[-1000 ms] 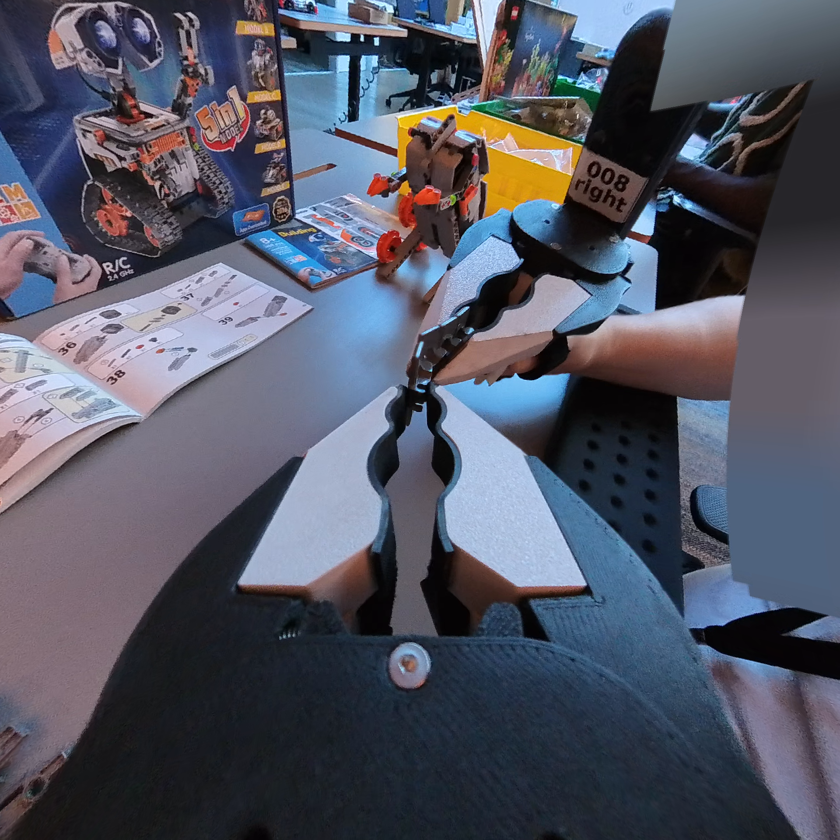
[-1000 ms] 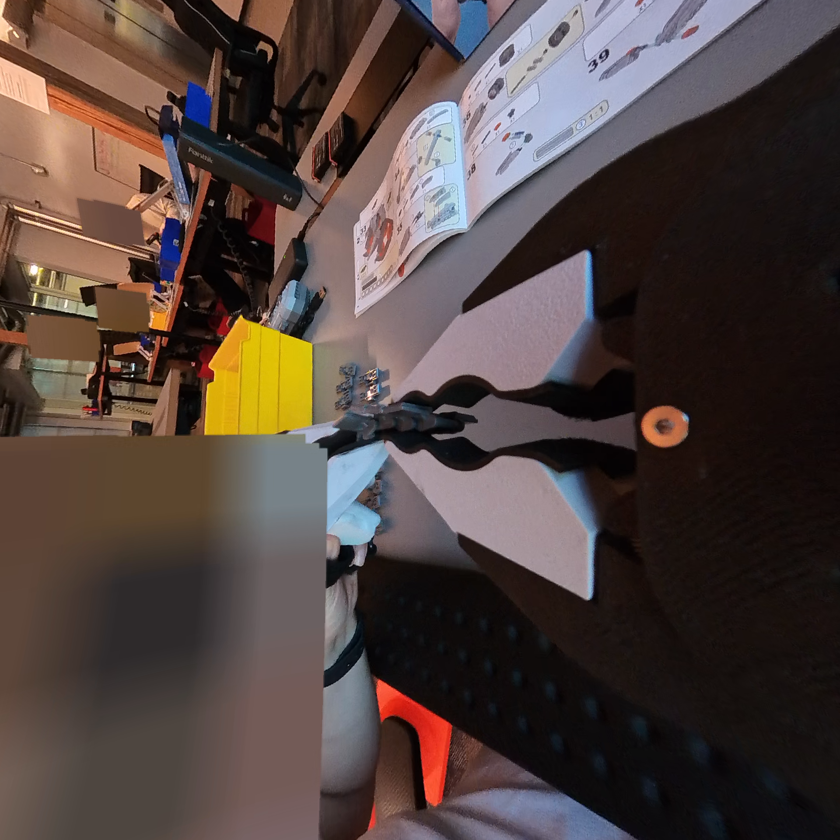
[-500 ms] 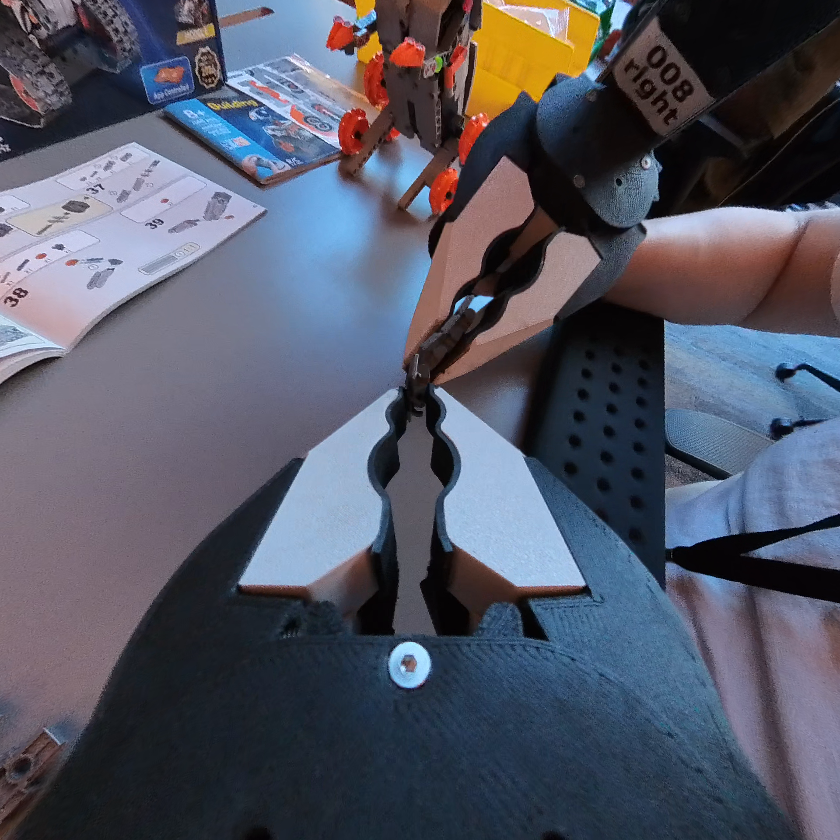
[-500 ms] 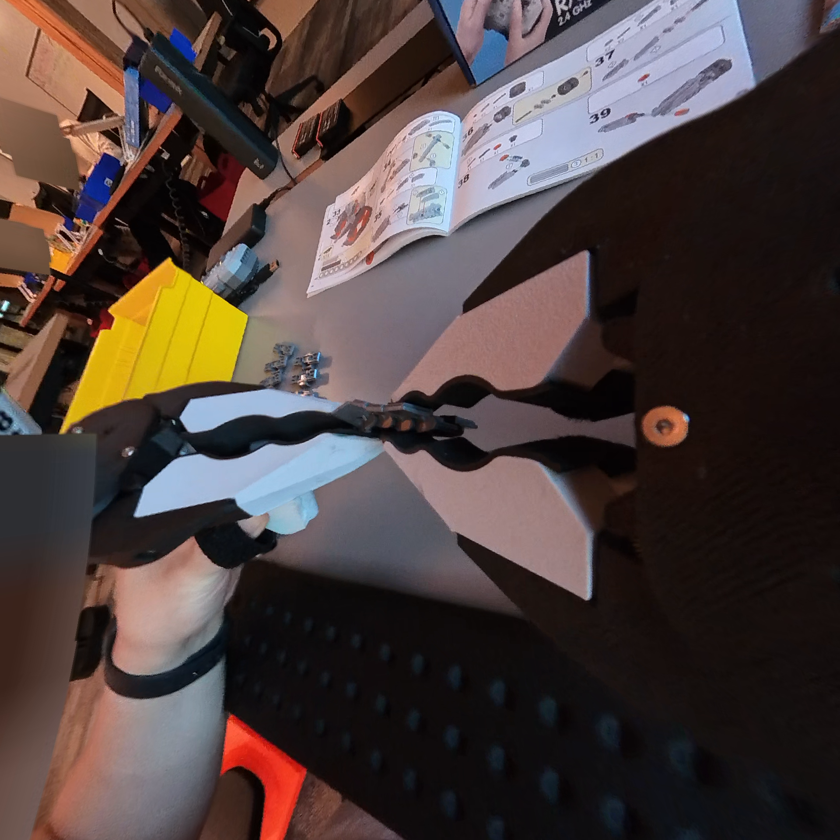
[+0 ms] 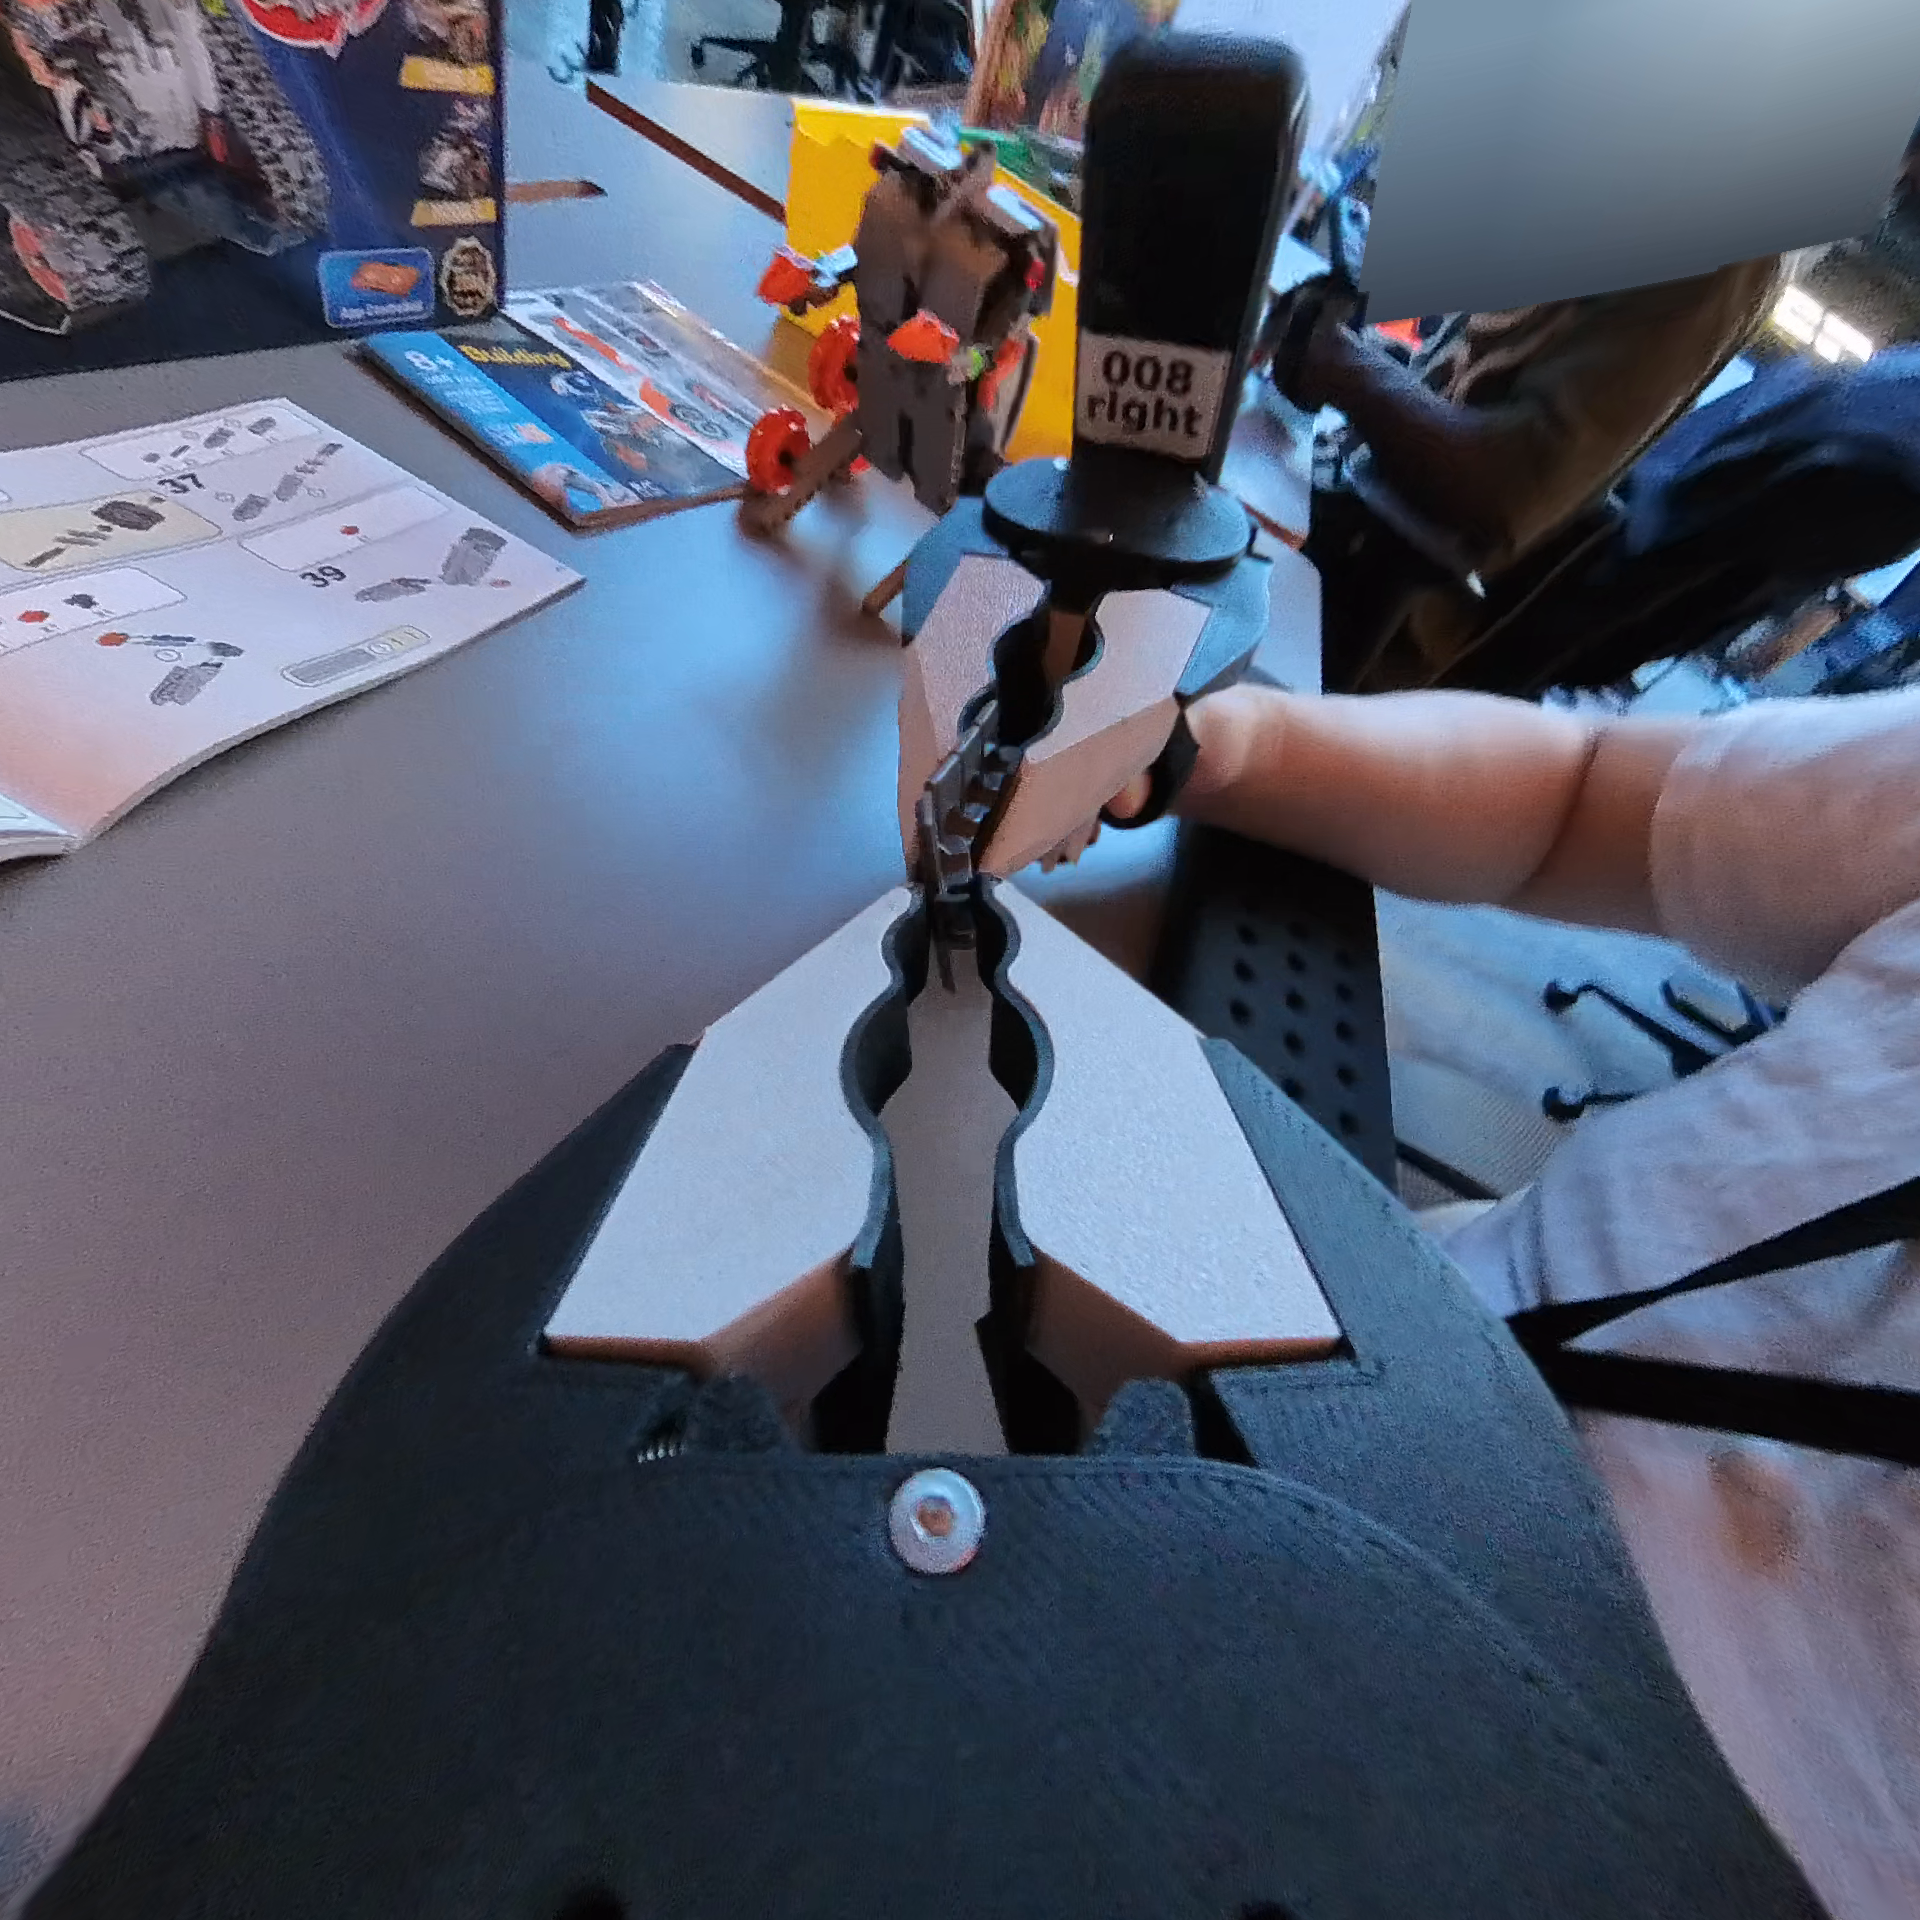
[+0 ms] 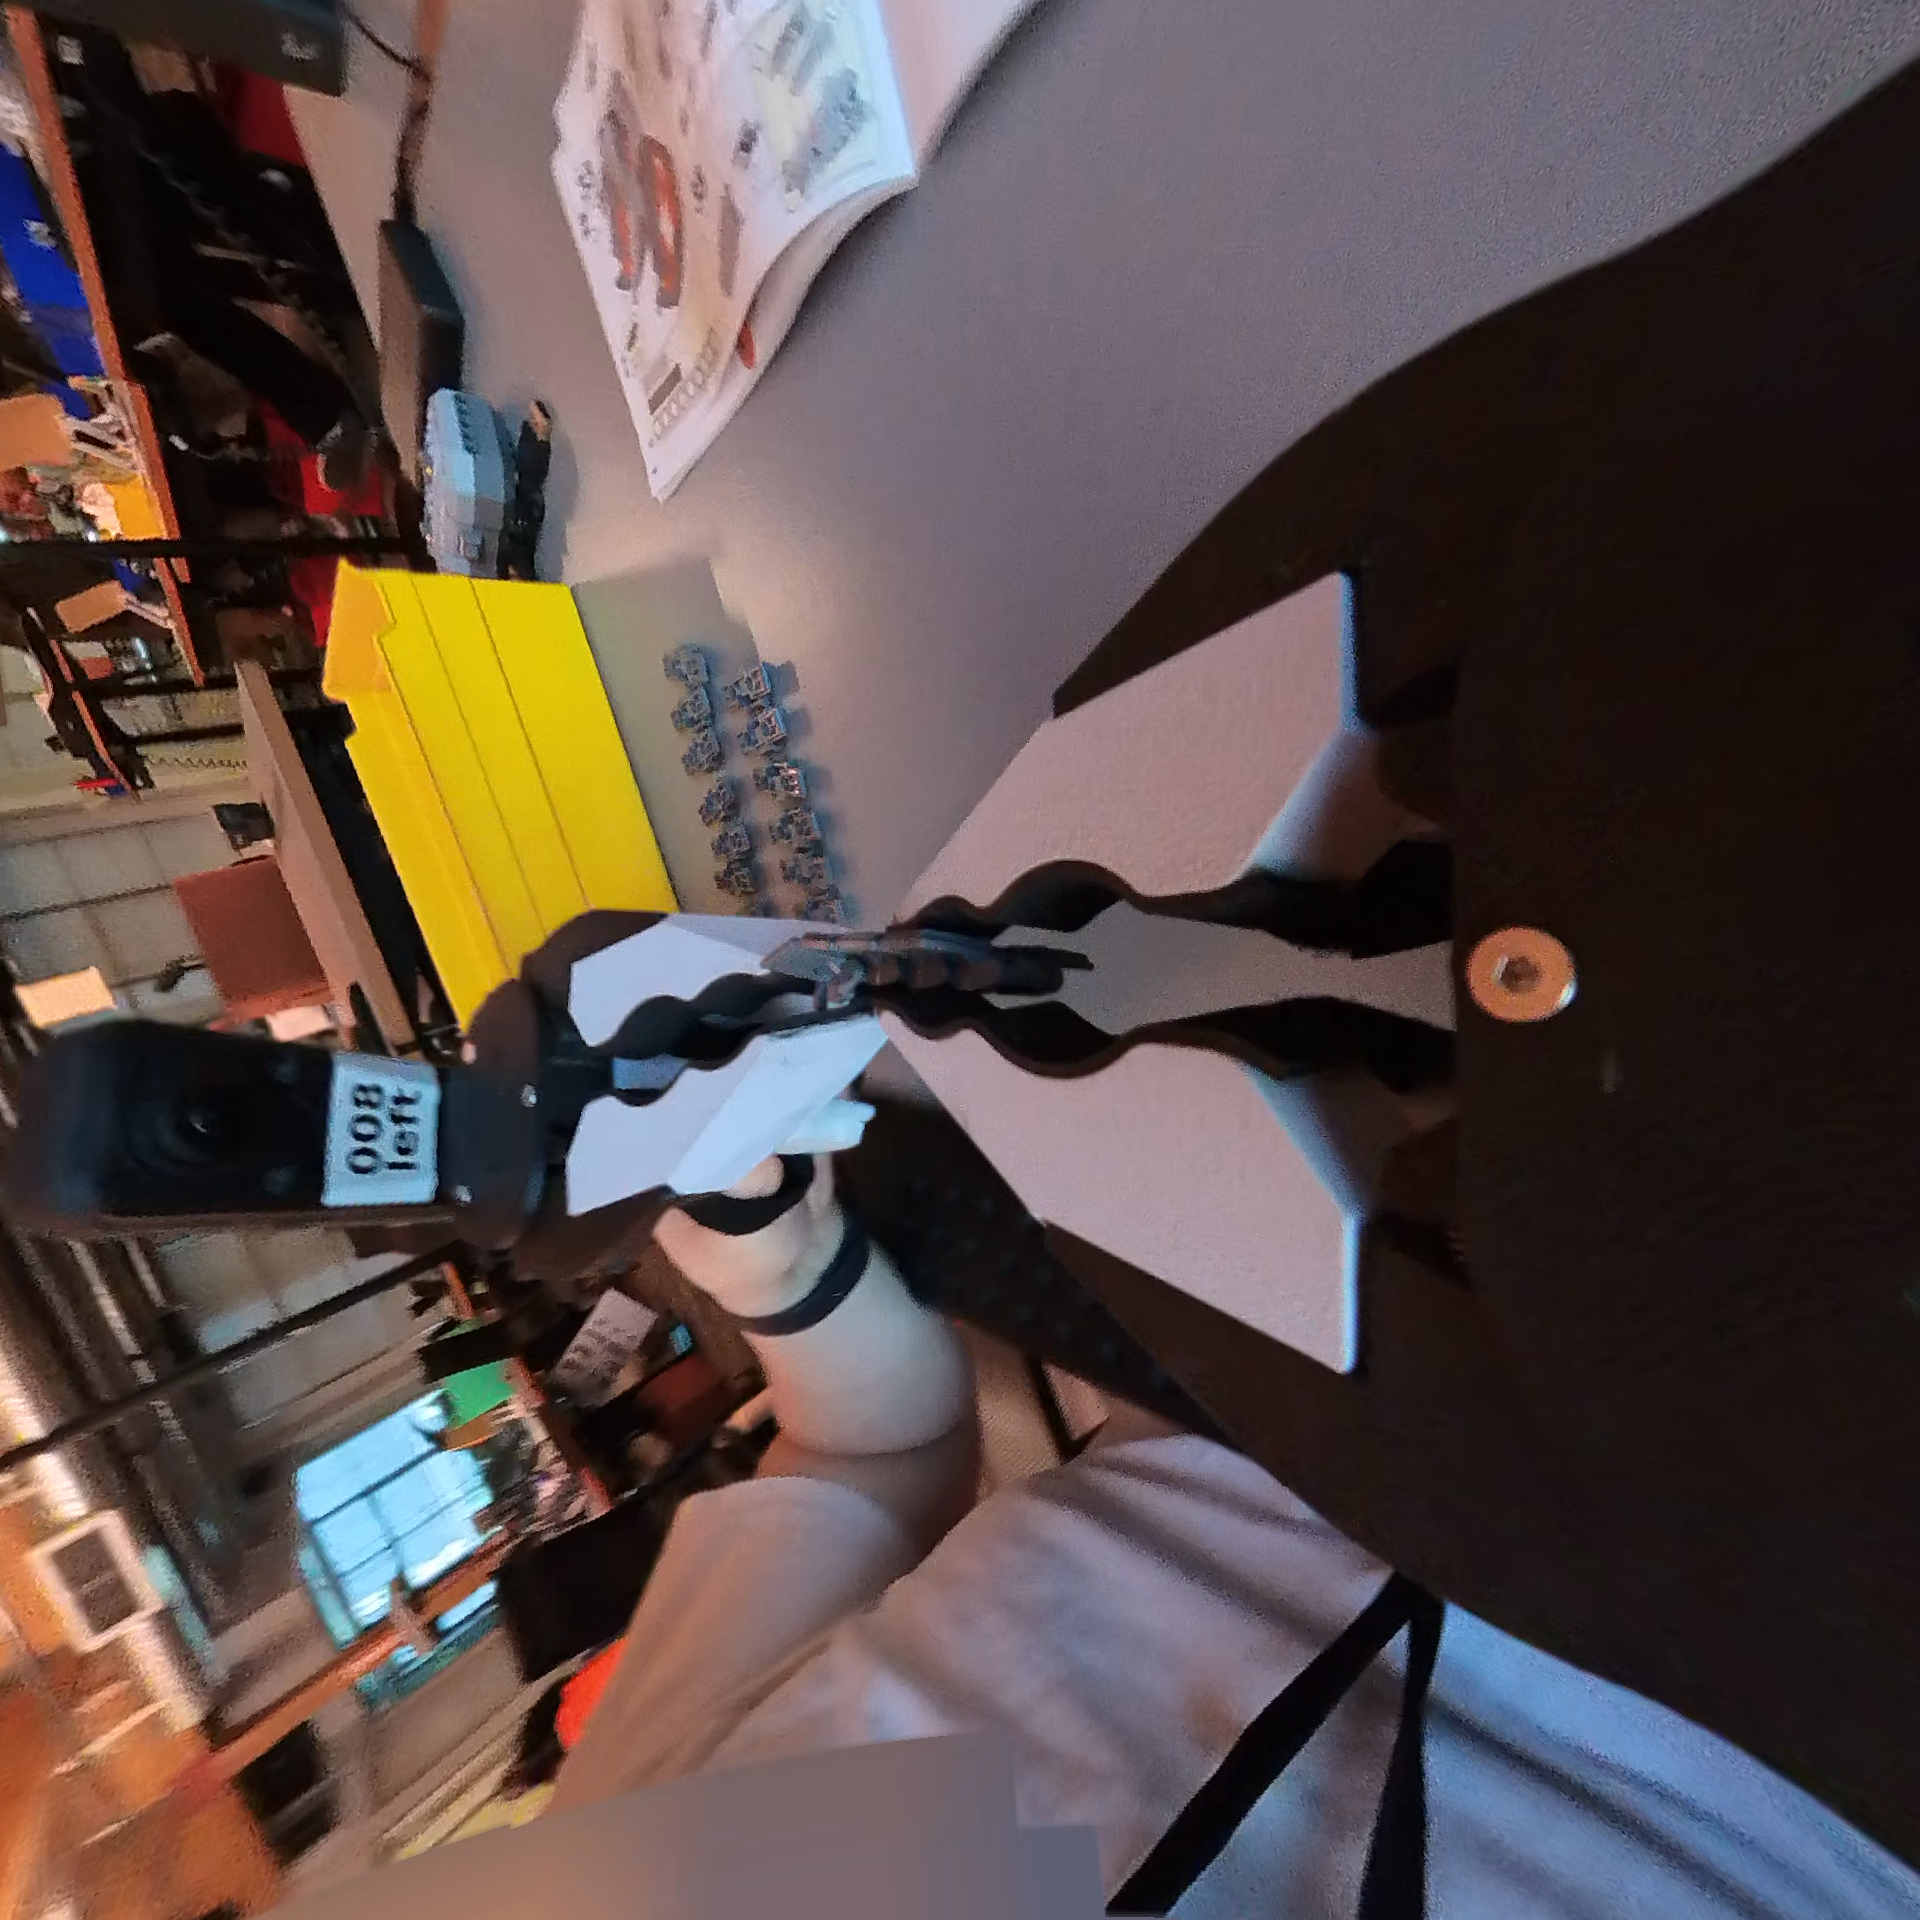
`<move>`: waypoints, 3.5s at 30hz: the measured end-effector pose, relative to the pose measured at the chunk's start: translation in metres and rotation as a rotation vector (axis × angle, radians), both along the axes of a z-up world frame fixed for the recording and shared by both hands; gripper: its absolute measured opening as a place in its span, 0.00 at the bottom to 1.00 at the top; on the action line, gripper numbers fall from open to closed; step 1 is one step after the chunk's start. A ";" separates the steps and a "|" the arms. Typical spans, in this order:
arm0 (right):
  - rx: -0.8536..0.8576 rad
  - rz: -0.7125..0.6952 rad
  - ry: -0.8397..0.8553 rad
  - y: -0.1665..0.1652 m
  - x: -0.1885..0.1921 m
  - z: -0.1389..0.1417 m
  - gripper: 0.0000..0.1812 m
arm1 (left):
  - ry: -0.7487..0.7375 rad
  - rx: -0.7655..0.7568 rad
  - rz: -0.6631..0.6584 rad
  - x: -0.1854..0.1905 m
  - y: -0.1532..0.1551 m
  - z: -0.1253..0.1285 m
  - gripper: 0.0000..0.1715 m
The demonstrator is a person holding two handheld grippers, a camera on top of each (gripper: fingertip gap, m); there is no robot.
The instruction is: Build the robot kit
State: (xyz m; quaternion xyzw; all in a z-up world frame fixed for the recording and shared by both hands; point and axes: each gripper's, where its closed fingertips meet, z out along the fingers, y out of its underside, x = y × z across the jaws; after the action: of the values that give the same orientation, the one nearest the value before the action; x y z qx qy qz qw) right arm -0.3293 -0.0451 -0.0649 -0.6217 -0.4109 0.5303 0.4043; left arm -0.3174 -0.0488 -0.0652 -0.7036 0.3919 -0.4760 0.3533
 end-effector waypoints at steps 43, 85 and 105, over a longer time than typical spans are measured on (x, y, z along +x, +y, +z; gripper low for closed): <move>-0.499 -0.021 0.198 0.016 0.001 -0.003 0.03 | -0.236 -0.345 0.057 -0.009 0.015 0.003 0.03; -0.498 -0.021 0.158 0.011 -0.002 -0.010 0.03 | -0.096 -0.190 0.066 -0.004 0.013 -0.007 0.03; -0.587 -0.043 0.181 0.013 -0.001 -0.022 0.02 | -0.029 -0.064 0.132 -0.003 0.017 -0.021 0.03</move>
State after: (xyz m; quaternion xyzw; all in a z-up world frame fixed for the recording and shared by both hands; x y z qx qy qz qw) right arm -0.3304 -0.0317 -0.0870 -0.6706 -0.1892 0.6709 0.2539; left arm -0.3206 -0.0323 -0.0863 -0.7319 0.3242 -0.4741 0.3667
